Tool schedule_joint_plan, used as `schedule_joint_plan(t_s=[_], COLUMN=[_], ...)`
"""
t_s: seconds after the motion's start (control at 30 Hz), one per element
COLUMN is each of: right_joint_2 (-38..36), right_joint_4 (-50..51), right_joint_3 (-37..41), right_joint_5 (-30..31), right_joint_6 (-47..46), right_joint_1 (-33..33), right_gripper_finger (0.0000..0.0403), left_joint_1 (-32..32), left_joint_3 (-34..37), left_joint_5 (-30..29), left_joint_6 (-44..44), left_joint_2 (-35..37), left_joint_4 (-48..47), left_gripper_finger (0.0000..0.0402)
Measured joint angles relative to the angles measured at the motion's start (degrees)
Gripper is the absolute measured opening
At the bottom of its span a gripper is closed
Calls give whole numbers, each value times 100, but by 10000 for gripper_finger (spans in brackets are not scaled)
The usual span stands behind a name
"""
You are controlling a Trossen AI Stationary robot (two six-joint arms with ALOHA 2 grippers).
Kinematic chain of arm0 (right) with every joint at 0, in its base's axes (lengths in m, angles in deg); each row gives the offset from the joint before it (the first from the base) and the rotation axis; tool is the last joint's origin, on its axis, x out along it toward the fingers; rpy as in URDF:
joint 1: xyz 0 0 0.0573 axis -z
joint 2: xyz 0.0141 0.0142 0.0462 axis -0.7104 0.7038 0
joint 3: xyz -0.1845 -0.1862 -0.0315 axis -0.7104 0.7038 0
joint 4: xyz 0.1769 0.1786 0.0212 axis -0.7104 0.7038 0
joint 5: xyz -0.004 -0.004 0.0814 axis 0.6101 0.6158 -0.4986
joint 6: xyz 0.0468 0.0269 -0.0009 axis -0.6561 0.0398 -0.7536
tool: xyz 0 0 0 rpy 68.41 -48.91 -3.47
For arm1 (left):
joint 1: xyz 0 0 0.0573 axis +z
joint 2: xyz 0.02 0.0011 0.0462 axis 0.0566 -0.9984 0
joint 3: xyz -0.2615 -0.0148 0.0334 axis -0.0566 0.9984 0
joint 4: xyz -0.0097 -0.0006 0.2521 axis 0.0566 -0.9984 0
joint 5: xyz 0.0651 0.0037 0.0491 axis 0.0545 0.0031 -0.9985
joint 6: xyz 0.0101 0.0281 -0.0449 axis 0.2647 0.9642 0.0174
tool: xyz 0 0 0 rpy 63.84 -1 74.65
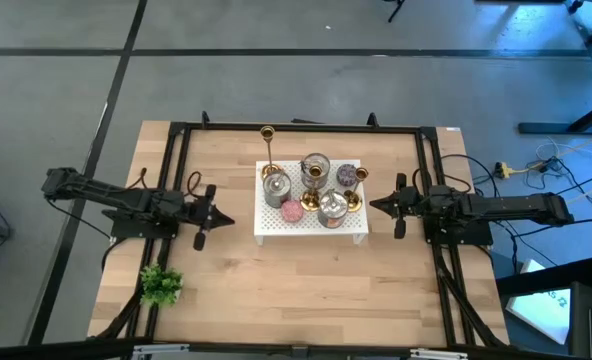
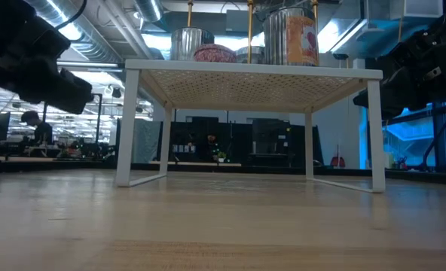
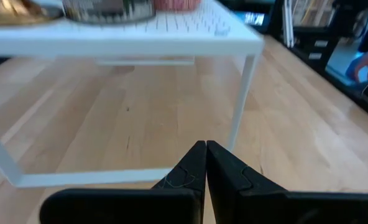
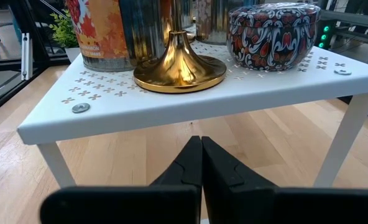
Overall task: Pick & Place candle stick holders
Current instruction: Return to Home Position
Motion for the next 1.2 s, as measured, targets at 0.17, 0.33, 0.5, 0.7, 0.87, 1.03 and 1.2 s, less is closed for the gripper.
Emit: schedule_joint_plan(t_s=[0.17, 0.33, 0.5, 0.7, 0.87, 1.03, 1.2], right_joint_2=[0, 0, -1, 0, 0, 0, -1], right_joint_4=[2, 2, 1, 2, 0, 2, 1], right_joint_3=[0, 0, 0, 0, 0, 0, 0], right_joint_5=[-1, 0, -1, 0, 0, 0, 0], right_joint_6=[0, 0, 0, 0, 0, 0, 0], right_joint_1=[2, 2, 1, 0, 0, 2, 2], right_gripper_finger=[0, 0, 0, 0, 0, 0, 0], left_joint_1=[0, 0, 0, 0, 0, 0, 0], left_joint_3=[0, 0, 0, 0, 0, 1, 0], left_joint_5=[0, 0, 0, 0, 0, -11, -11], left_joint_6=[0, -1, -1, 0, 0, 0, 0], left_joint_2=[424, 770, 1031, 1405, 1708, 1771, 1771], left_joint_4=[0, 2, 2, 1, 2, 22, 8], left_gripper_finger=[9, 4, 4, 4, 3, 3, 4])
